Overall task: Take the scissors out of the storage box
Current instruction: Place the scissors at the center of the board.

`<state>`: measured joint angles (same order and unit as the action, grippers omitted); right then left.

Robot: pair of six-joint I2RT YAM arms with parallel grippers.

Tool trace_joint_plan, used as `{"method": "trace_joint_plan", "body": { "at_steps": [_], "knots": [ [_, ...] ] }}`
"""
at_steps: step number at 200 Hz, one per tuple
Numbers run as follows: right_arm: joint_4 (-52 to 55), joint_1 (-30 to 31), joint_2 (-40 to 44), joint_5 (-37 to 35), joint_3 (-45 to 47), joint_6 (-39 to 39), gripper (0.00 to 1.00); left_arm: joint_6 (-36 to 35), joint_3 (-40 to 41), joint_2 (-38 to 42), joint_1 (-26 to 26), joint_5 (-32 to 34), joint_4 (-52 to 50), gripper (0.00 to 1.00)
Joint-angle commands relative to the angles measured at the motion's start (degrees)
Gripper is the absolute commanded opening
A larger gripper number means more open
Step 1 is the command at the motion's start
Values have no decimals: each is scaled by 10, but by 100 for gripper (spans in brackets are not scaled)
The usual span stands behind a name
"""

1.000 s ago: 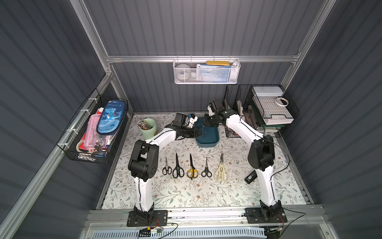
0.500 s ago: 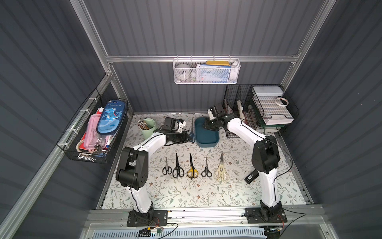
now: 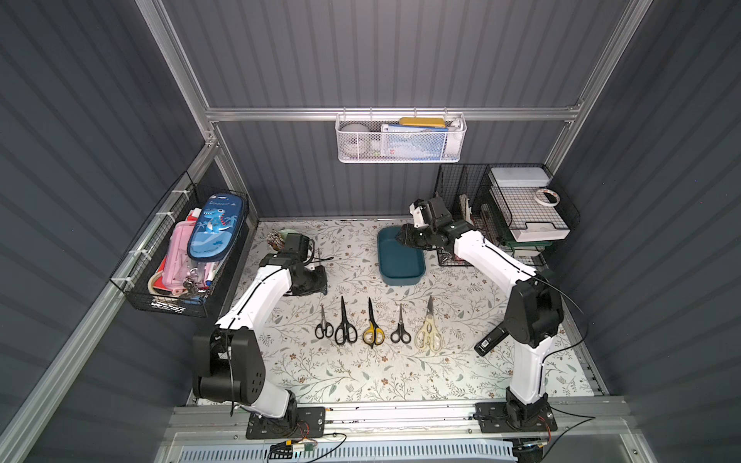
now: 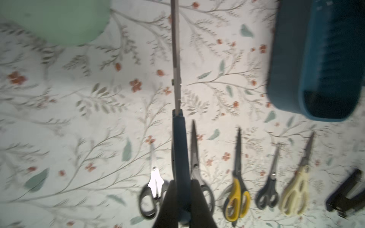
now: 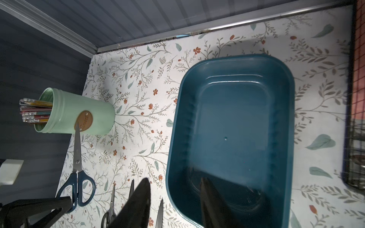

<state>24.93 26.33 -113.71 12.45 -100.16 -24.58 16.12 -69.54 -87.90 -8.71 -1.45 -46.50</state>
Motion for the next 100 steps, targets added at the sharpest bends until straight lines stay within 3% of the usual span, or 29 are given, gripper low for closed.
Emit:
{"method": "trace_joint_plan", "body": {
  "at_steps": [1,19,75,100],
  "knots": [
    [-7,10,-2,11,20,12,45,10,-43,-9,3,167,-120,7],
    [-21,13,4,43,38,11,45,30,-62,-22,3,251,-134,7],
    [-29,19,20,58,78,10,45,82,-12,-18,-31,325,-185,7],
    [-30,26,32,58,84,8,45,96,14,2,-69,316,-174,7]
  ]
}}
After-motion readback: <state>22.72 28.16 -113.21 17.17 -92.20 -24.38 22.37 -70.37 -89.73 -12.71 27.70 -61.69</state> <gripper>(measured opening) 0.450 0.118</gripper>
